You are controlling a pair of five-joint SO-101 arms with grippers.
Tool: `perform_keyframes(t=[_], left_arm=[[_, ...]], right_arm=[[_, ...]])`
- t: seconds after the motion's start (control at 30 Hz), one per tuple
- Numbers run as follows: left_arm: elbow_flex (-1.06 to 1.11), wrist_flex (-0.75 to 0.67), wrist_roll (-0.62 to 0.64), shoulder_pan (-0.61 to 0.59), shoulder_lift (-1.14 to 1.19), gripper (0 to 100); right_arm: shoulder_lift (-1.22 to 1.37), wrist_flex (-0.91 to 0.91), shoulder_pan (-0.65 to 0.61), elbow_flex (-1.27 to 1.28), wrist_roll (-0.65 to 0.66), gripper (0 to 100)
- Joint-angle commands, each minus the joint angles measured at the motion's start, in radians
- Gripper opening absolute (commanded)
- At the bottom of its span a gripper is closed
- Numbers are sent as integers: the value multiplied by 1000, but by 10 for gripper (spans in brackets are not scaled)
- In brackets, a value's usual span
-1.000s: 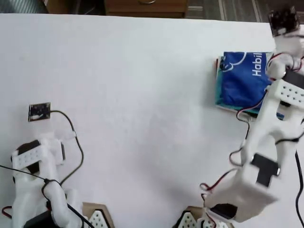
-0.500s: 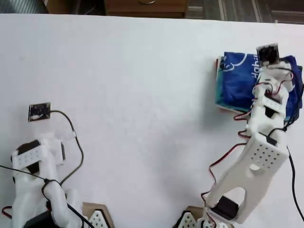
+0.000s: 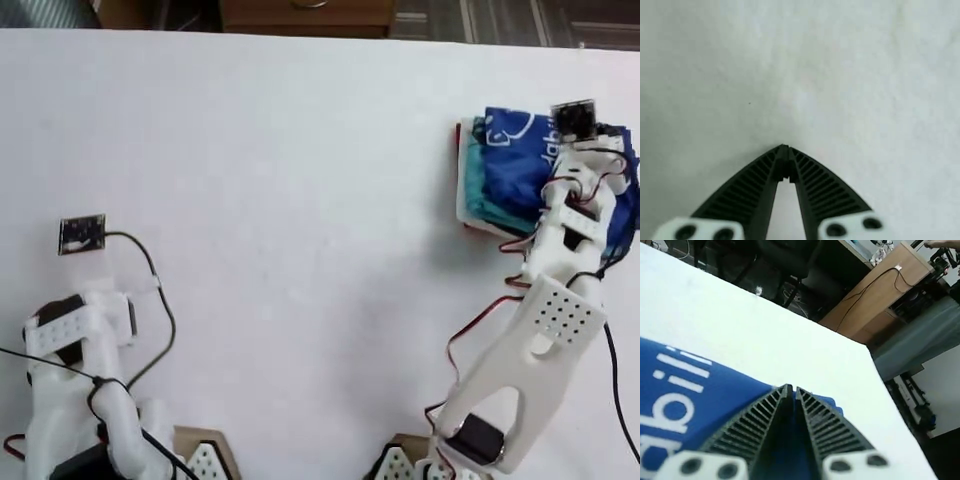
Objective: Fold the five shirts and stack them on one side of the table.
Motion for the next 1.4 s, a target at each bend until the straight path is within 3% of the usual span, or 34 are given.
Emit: perform_keyframes(t=[0.0, 0.1, 0.17, 0.47, 0.67, 0.9, 1.17, 1.3, 1.37], left_arm=[[-4, -11, 3, -5, -20, 31], [-4, -11, 3, -5, -20, 31], [-4, -11, 3, -5, -20, 31], [-4, -9, 3, -5, -20, 31], [-4, -8, 3, -5, -20, 31], [-4, -6, 3, -5, -20, 31], [-4, -5, 3, -5, -21, 31], [-4, -5, 3, -5, -20, 31], [-4, -5, 3, -5, -20, 31]], right_arm=[[-171, 277, 45, -126, -193, 20], [-315, 582, 27, -236, -400, 20], [-407, 771, -1, -308, -471, 20], [-797, 1511, -197, -471, -477, 20], [-1069, 1979, -438, -454, -482, 20], [-1494, 1965, -591, -8, -485, 19], [-2358, 1945, -596, 1085, -477, 19], [-2750, 1842, -601, 1143, -477, 19], [-2799, 1857, -595, 1140, -477, 20]])
